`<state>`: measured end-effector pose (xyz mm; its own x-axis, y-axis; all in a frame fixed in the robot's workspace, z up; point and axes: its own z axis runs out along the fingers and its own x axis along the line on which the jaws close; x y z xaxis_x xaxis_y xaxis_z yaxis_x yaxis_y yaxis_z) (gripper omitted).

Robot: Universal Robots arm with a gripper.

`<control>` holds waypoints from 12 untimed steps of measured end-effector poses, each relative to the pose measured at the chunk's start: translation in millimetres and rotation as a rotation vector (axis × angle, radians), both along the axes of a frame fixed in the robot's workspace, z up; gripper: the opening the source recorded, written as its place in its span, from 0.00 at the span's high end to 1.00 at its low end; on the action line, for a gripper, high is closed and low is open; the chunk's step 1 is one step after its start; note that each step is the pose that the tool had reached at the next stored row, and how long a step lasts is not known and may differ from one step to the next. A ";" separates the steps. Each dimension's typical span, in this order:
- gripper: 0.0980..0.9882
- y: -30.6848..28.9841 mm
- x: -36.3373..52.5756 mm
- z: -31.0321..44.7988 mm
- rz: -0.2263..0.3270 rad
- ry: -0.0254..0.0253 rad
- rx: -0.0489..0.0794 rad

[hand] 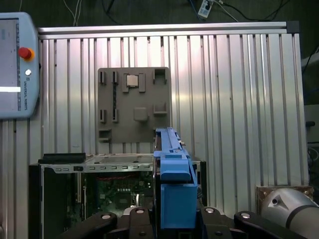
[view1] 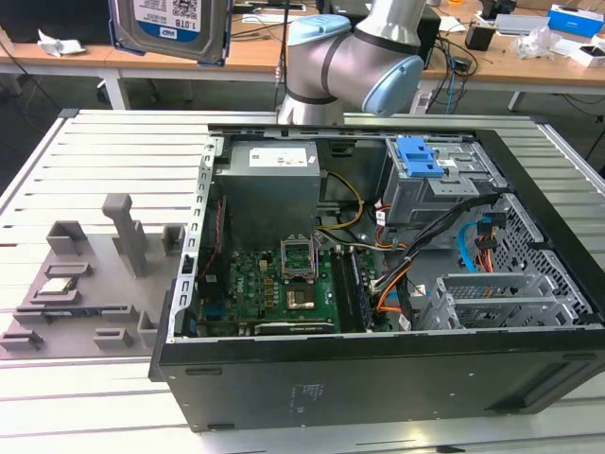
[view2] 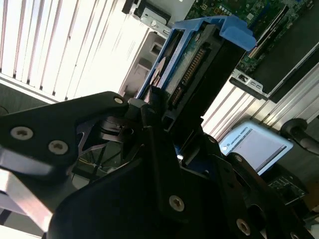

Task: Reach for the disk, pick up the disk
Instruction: 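Pick up the disk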

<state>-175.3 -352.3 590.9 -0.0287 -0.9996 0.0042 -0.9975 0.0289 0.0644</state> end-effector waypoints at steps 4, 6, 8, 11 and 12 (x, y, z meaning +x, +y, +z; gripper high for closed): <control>0.70 0.0 13.3 0.0 0.000 0.0005 0.000; 0.70 0.1 21.8 0.0 0.000 0.0008 0.000; 0.70 0.1 27.4 0.0 0.000 0.0010 0.000; 0.70 0.2 35.7 0.0 0.000 0.0014 0.000; 0.70 0.2 39.4 0.0 0.000 0.0015 0.000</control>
<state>-135.9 -352.1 590.9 -0.0288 -0.9996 0.0042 -0.9974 0.0290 0.0660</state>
